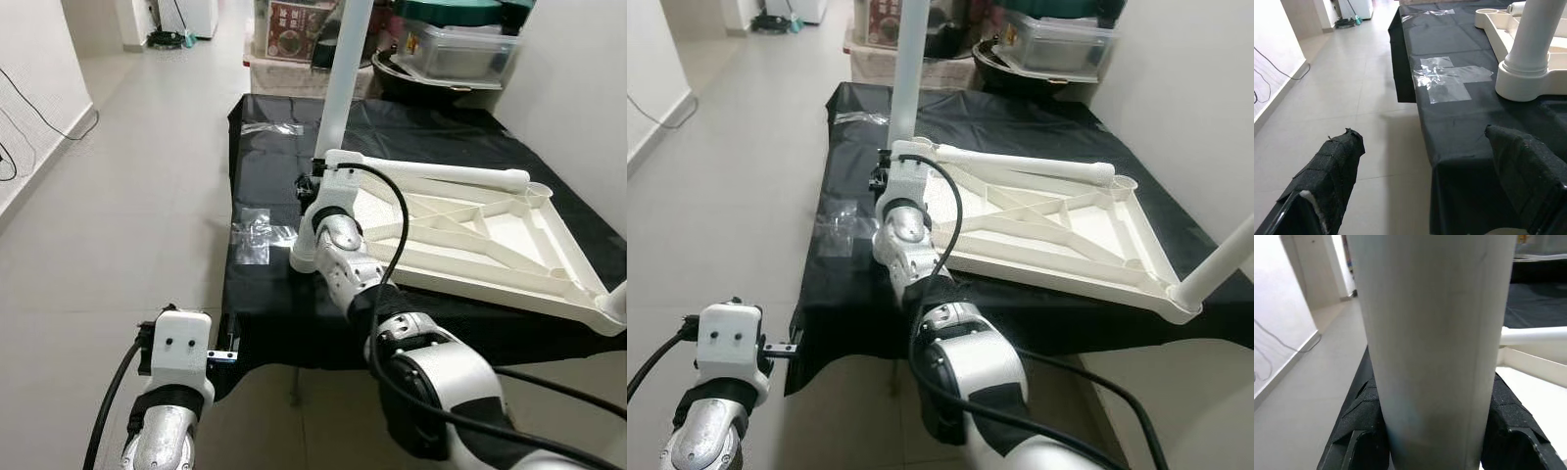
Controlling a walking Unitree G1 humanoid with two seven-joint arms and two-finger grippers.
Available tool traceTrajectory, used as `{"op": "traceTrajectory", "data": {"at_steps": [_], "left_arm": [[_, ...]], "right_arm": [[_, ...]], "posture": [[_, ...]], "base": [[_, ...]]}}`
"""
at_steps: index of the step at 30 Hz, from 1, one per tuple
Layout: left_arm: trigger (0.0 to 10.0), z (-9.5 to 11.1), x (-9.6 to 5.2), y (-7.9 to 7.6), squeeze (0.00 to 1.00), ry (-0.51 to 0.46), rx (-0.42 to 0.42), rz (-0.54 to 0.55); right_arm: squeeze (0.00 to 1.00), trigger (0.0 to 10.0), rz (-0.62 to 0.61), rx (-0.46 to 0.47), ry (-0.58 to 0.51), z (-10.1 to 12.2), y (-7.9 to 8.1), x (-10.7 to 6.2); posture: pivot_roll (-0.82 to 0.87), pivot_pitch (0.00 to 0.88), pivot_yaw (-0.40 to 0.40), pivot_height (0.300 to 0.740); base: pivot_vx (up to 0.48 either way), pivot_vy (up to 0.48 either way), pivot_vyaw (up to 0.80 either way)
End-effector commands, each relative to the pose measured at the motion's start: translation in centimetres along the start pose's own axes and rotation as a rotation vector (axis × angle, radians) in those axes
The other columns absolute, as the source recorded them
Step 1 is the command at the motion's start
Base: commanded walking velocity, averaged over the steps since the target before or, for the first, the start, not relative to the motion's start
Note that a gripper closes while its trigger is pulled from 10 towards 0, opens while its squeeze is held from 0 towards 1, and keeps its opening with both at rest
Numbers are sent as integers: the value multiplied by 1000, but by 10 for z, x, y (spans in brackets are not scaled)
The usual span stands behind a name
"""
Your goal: Building children table
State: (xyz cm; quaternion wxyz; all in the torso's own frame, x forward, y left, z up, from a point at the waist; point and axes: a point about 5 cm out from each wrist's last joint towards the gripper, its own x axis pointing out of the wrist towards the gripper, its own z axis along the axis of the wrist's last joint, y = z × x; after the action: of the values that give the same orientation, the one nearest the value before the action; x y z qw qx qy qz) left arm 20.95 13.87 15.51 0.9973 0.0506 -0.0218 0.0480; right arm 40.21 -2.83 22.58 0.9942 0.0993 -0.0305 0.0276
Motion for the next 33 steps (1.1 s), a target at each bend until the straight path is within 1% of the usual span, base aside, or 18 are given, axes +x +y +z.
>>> {"op": "traceTrajectory", "data": {"at_steps": [1, 3, 4, 5, 6, 11, 12, 13, 14, 15, 19, 20, 22, 25, 29, 30, 31, 33], "left_arm": [[10000, -5, -1, -2, 0, 23, 8, -11], [10000, -5, -1, -3, 0, 23, 7, -12], [10000, -4, -1, -3, 0, 23, 8, -12], [10000, -4, -1, -3, 0, 24, 8, -12], [10000, -5, -1, -2, 0, 24, 9, -10], [10000, -5, -1, -1, 0, 23, 9, -7], [10000, -5, -1, -1, 0, 23, 8, -7], [10000, -5, 0, -1, 0, 23, 8, -7], [10000, -5, 0, -1, 0, 23, 8, -7], [10000, -5, 0, -1, 0, 22, 7, -8], [10000, -4, 0, -2, 0, 19, 7, -11], [10000, -4, 0, -2, 0, 19, 7, -11], [10000, -4, 1, -2, 0, 17, 6, -11], [10000, -3, 0, -1, 0, 14, 9, -8], [10000, -2, 0, 1, 0, 14, 11, 0], [10000, -2, 0, 1, 0, 15, 12, 2], [10000, -3, 0, 1, 0, 15, 11, 3], [10000, -3, -1, 1, 0, 16, 10, 3]], "right_arm": [[0, 5843, -120, 120, 97, -25, -10, -7], [0, 5843, -92, 158, 85, -23, -4, -8], [0, 10000, -20, 147, 38, -17, 2, -7], [353, 10000, 33, 132, 5, -13, 6, -7], [1000, 10000, 112, 115, -27, -8, 8, -6], [1000, 10000, 268, 167, -57, 4, -3, -1], [812, 10000, 340, 199, -42, 6, -4, 1], [0, 10000, 470, 219, -33, 10, -5, 1], [0, 10000, 470, 219, -33, 10, -5, 1], [0, 10000, 729, 249, 23, 11, -5, -3], [0, 10000, 1169, 236, 168, 4, -12, -19], [0, 10000, 1169, 236, 168, 4, -12, -19], [0, 10000, 1349, 197, 224, 1, -13, -28], [0, 10000, 1475, 174, 299, -2, -9, -35], [0, 10000, 1563, 114, 361, -8, -2, -41], [0, 4941, 1582, 54, 380, -13, 0, -43], [0, 1176, 1539, -46, 388, -19, 2, -42], [0, 1176, 1503, -110, 387, -23, 3, -41]], "posture": [[76, 107, -91, 740], [76, 107, -91, 740], [78, 108, -93, 740], [78, 108, -93, 740], [78, 108, -93, 740], [69, 107, -93, 740], [69, 107, -93, 740], [66, 108, -94, 740], [66, 108, -94, 740], [63, 107, -93, 740], [63, 107, -93, 740], [63, 107, -93, 740], [63, 107, -93, 740], [79, 108, -100, 740], [88, 111, -106, 740], [89, 111, -108, 740], [89, 111, -108, 740], [89, 111, -108, 740]], "base": [[0, 0, 0], [0, 0, 0], [0, 0, 0], [0, 0, 0], [0, 0, 0], [0, 0, 0], [0, 0, 0], [0, 0, 0], [0, 0, 0], [0, 0, 0], [0, 0, 0], [0, 0, 0], [0, 0, 0], [0, 0, 0], [0, 0, 0], [0, 0, 0], [0, 0, 0], [0, 0, 0]]}}
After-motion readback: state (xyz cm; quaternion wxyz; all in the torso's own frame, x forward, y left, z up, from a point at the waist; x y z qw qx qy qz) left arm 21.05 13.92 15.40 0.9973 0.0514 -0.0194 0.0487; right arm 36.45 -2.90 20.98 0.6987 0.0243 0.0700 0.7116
